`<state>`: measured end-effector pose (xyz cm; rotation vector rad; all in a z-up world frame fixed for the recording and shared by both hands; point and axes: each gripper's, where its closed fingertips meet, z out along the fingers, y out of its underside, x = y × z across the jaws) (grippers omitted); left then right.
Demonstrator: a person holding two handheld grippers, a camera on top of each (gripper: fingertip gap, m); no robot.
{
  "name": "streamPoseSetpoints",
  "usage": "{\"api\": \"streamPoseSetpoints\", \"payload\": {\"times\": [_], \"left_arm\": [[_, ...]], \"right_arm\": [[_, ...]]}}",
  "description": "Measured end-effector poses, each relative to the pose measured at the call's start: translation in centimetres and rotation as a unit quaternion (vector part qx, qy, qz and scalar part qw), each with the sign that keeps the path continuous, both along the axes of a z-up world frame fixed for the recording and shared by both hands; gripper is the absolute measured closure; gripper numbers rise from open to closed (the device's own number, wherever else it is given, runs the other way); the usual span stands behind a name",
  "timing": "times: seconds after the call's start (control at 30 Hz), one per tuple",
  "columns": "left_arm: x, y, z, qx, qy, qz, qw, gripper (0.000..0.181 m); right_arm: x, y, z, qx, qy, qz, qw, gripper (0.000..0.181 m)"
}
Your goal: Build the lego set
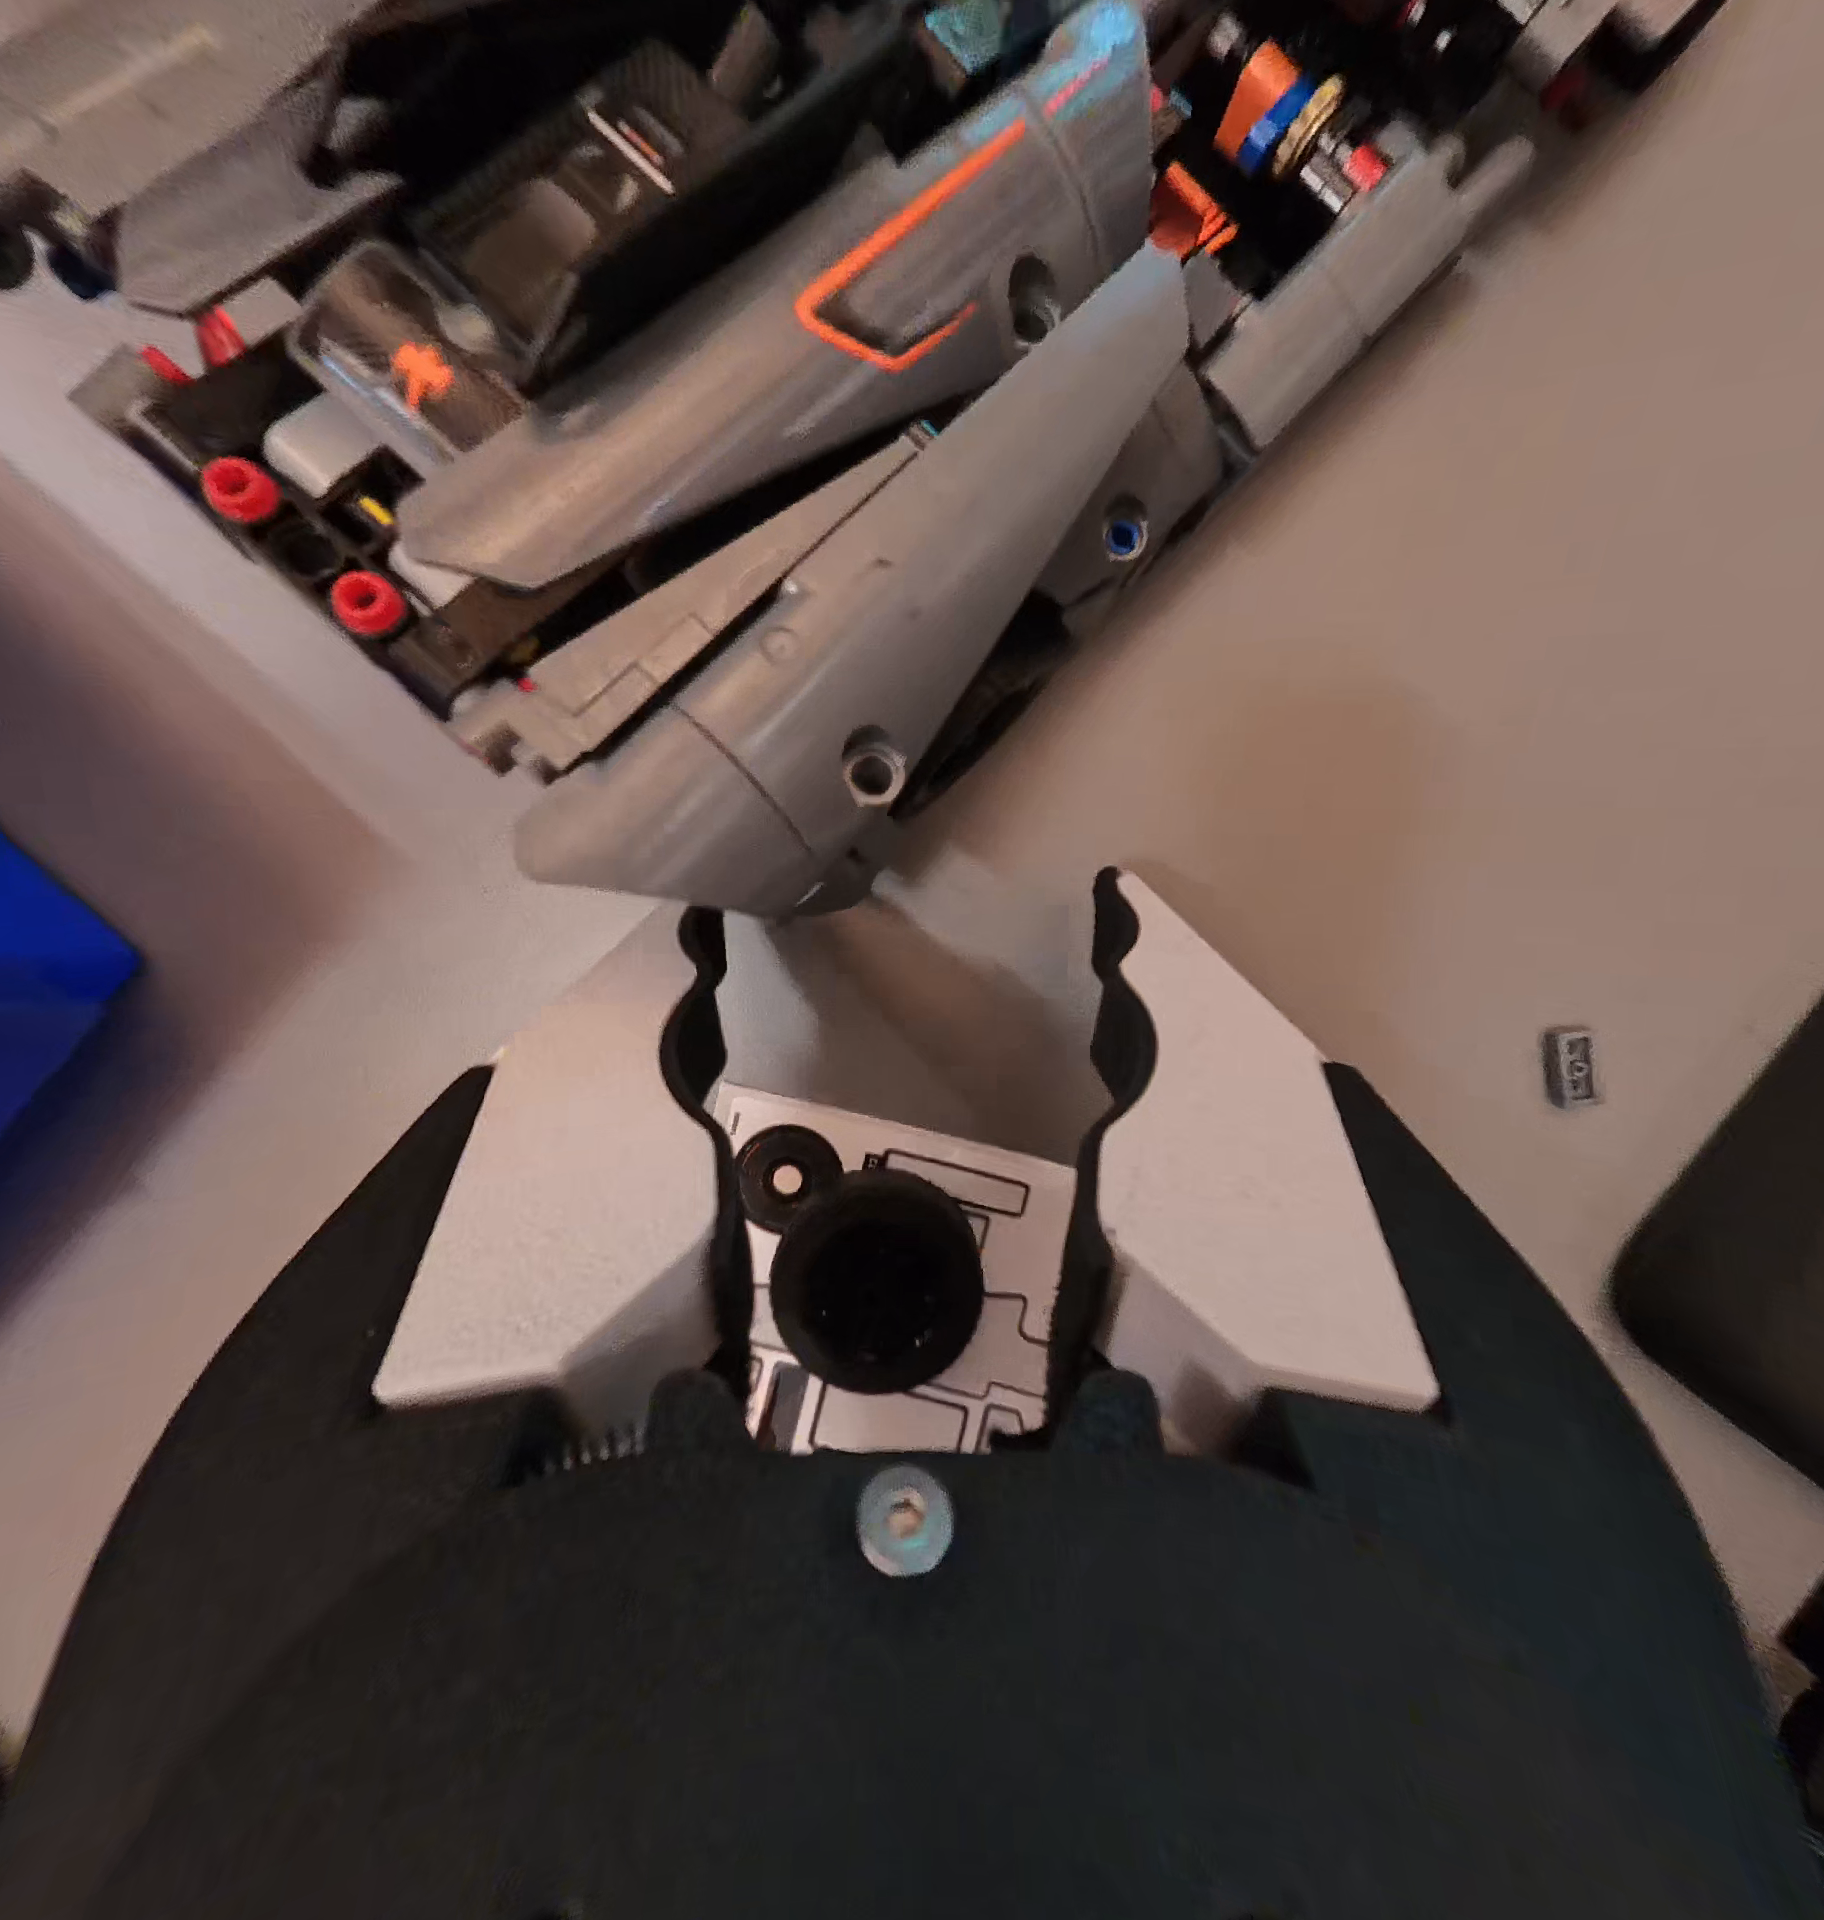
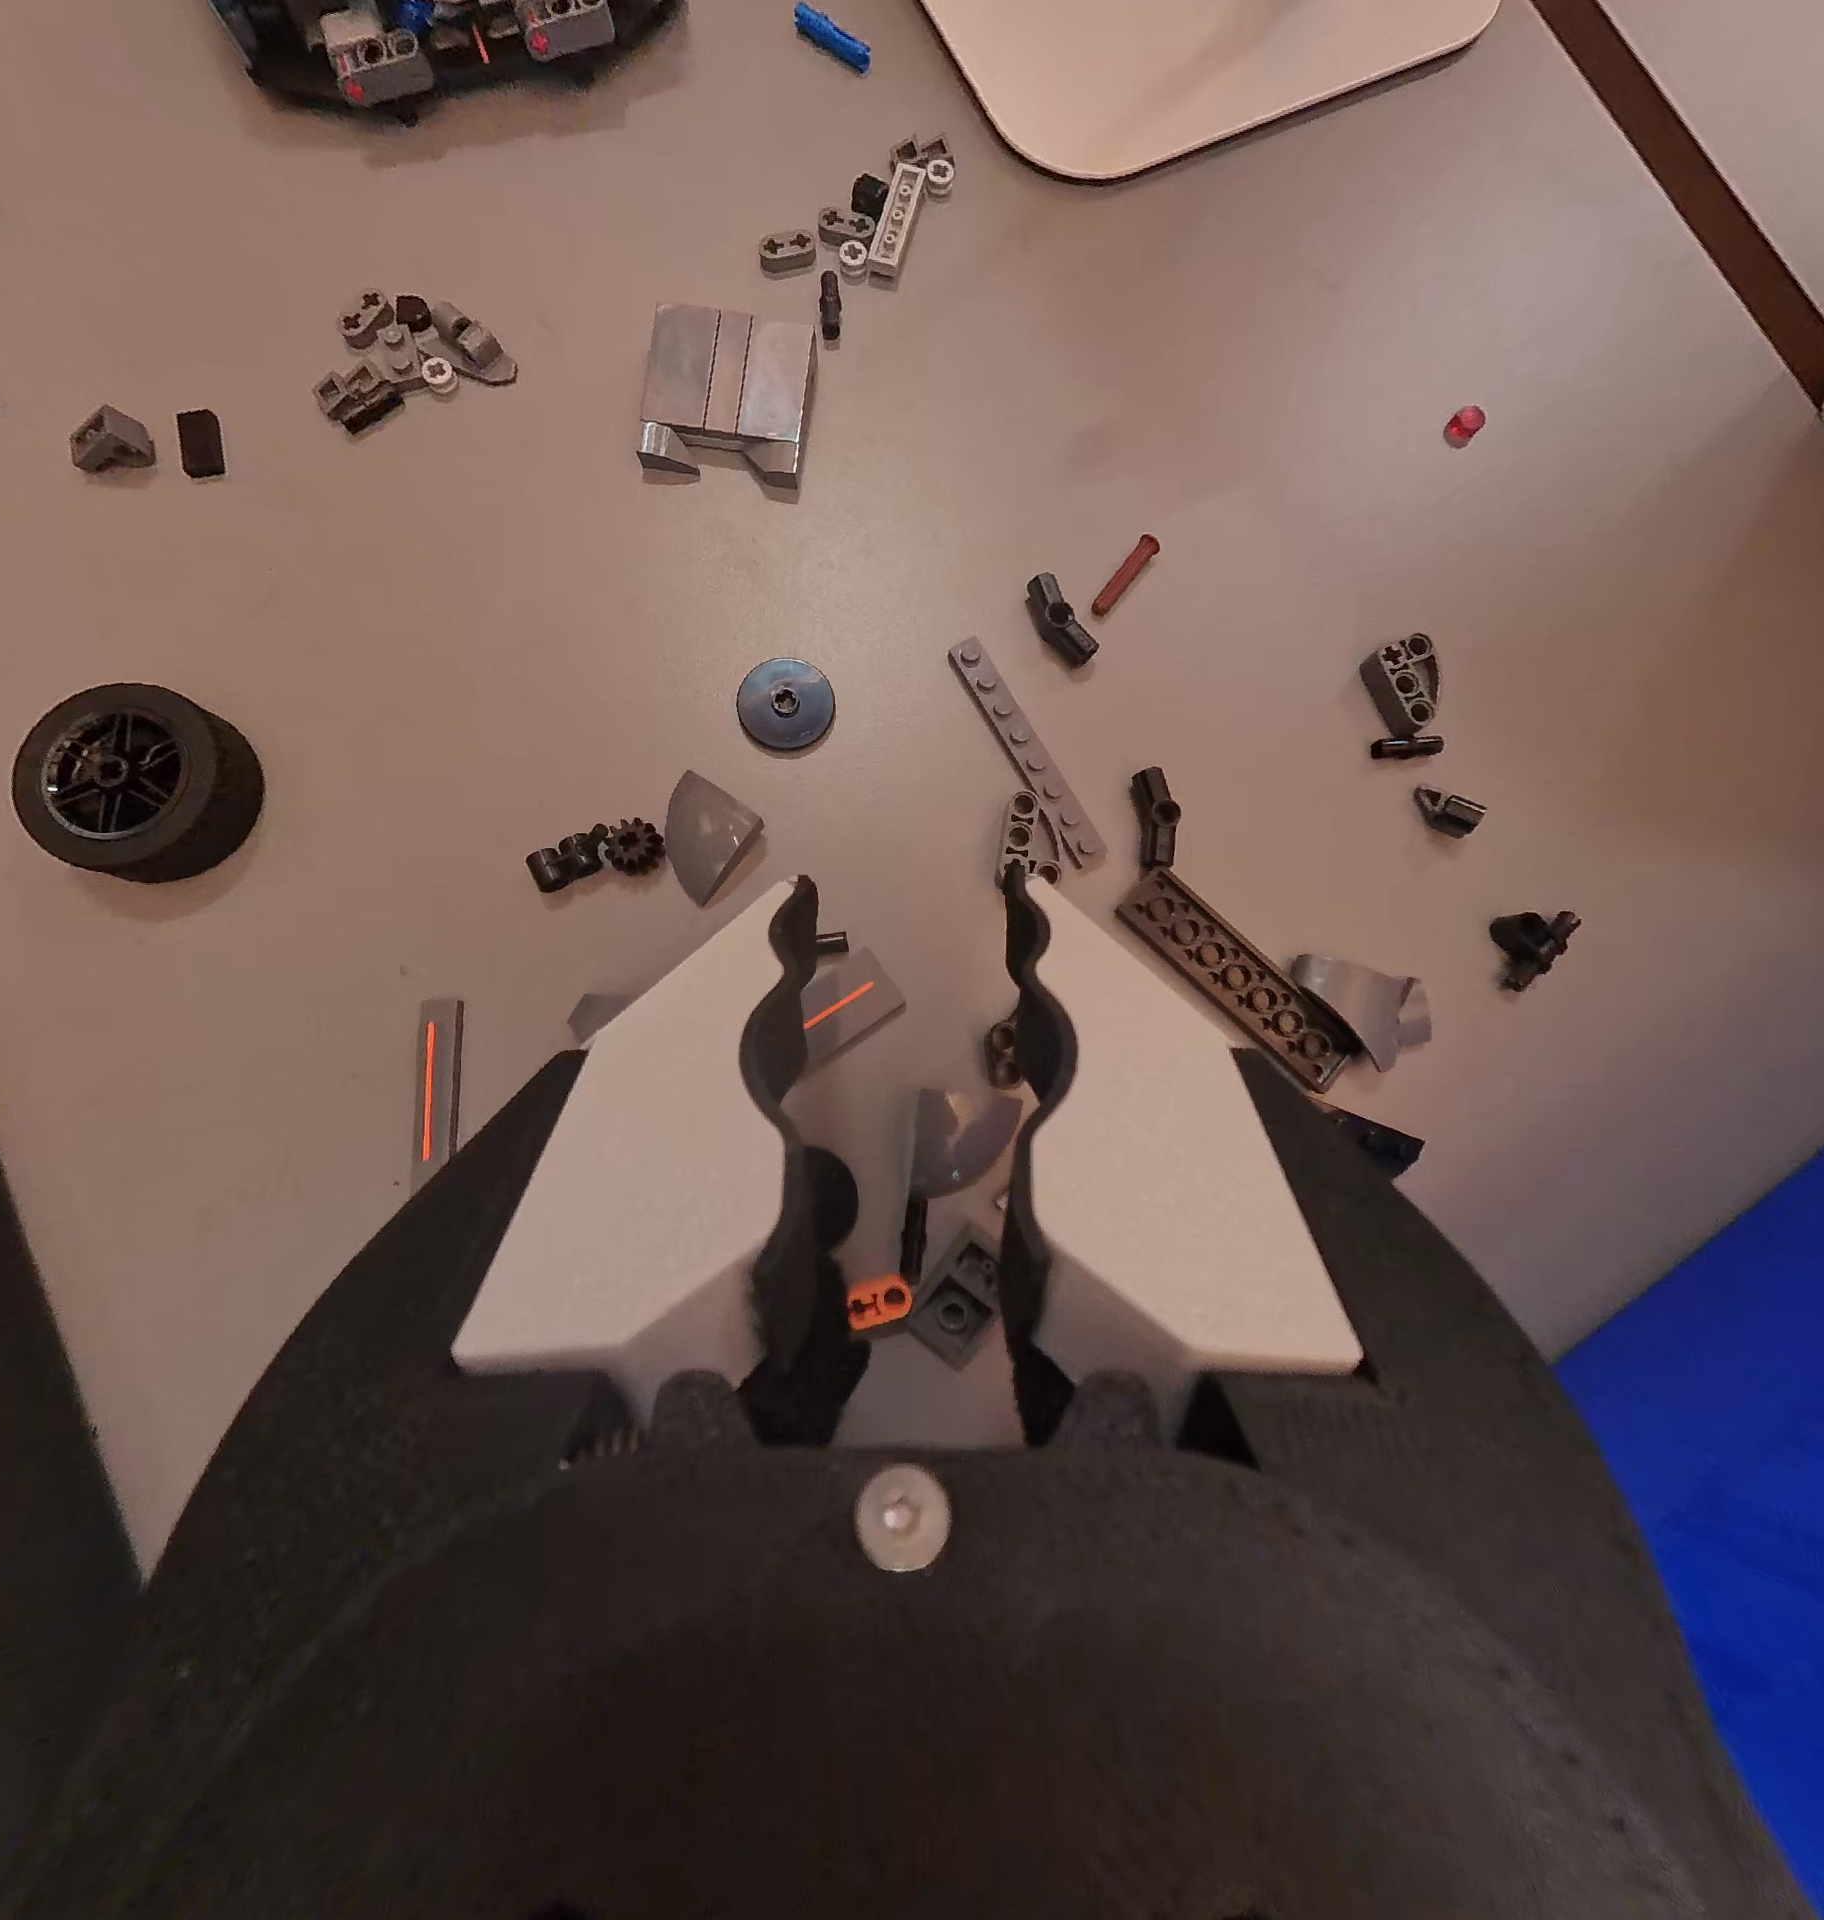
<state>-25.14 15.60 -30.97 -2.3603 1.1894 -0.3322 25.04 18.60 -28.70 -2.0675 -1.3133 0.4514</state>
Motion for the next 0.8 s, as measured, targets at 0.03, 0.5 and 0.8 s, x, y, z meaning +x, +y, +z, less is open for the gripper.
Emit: {"api": "streamPoseSetpoints", "payload": {"times": [0.03,0.5,0.8], "left_arm": [[-0.2,-0.1,0.2,-0.001,-0.002,0.002,1.000,0.112],[-1.3,-0.9,0.2,-0.008,0.028,-0.007,1.000,0.111],[-2.3,-5.5,0.5,-0.084,0.047,-0.066,0.993,0.128]], "right_arm": [[0.0,0.0,0.0,0.000,0.000,0.000,1.000,0.146],[-0.2,-0.2,-0.2,-0.002,-0.004,0.005,1.000,0.146],[-0.3,-0.3,-0.3,-0.003,-0.006,0.009,1.000,0.147]]}}
